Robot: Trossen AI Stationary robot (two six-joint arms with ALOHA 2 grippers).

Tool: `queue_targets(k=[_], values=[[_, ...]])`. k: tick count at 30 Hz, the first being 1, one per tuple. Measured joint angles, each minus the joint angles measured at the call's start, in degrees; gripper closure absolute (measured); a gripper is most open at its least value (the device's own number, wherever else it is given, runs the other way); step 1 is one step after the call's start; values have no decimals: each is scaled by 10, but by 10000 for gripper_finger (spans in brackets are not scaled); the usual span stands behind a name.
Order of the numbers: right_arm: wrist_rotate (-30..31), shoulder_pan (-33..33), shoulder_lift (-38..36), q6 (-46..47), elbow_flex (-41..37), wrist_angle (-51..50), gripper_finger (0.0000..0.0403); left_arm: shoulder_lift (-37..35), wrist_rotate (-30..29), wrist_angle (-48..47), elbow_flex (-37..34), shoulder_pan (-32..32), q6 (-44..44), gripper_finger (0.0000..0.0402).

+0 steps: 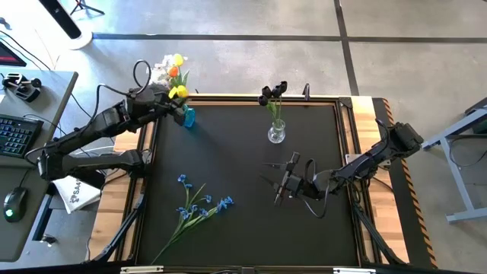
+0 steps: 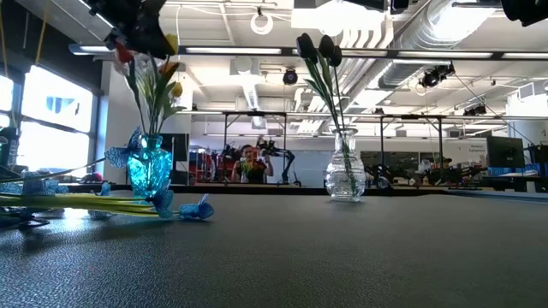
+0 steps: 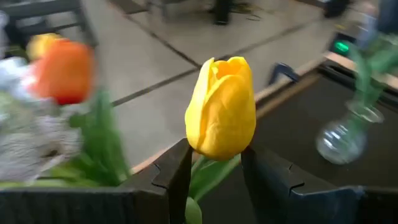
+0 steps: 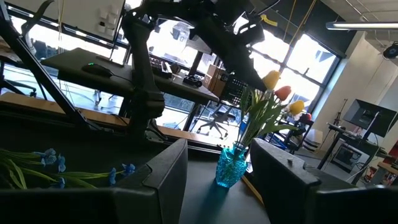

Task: Sort flowers into vase by color
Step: Put the yellow flower into the blue vase

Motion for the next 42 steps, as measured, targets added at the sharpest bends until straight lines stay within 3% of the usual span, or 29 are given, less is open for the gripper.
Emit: queue_targets(k=[10, 20, 25, 31, 37, 39, 42], values=[[0, 0, 0, 0, 0, 0, 229, 0, 95, -3, 0, -98, 36, 273], [0, 0, 0, 0, 0, -6, 229, 0, 78, -11, 0, -258, 80, 273], [0, 0, 0, 0, 0, -8, 229, 0, -13, -39, 0, -346, 76, 273], [0, 0, 0, 0, 0, -9, 229, 0, -189, -43, 0, -417, 62, 273], [0, 0, 0, 12, 0, -11, 229, -7, -386, -38, 0, -395, 52, 273], [0, 0, 0, 16, 0, -14, 229, -16, -402, -31, 0, -371, 40, 273], [0, 0, 0, 28, 0, -24, 229, -41, -374, -21, 0, -315, 34, 273]])
